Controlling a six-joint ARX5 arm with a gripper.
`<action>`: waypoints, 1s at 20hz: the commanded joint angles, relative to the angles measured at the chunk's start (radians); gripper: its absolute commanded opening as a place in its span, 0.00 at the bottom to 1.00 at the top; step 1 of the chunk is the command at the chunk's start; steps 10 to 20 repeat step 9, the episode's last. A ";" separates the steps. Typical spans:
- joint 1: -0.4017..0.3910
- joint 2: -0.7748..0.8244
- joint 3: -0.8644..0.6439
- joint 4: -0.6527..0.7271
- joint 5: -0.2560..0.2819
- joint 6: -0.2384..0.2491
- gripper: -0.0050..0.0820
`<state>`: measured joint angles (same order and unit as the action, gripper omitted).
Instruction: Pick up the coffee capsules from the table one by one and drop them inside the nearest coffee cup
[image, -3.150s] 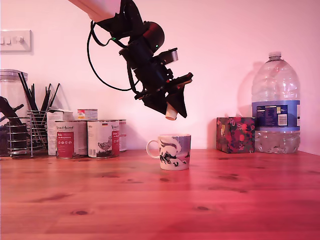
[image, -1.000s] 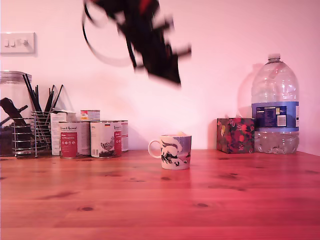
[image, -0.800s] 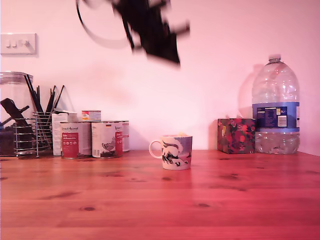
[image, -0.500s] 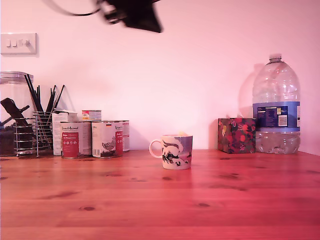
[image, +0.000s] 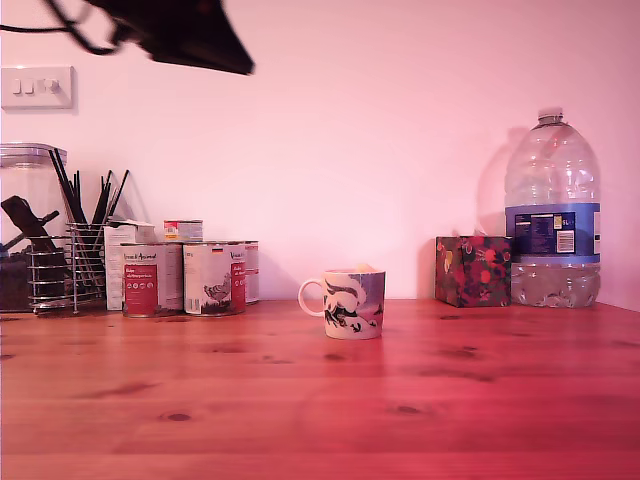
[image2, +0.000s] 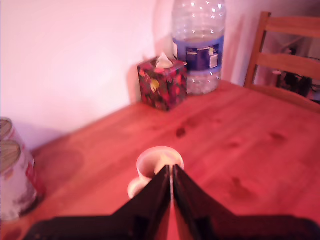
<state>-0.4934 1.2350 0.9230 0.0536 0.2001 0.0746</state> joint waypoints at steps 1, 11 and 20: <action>0.011 -0.023 -0.041 -0.010 0.001 -0.006 0.04; 0.020 -0.078 -0.054 -0.043 0.000 -0.022 0.04; 0.020 -0.078 -0.054 -0.043 0.000 -0.022 0.04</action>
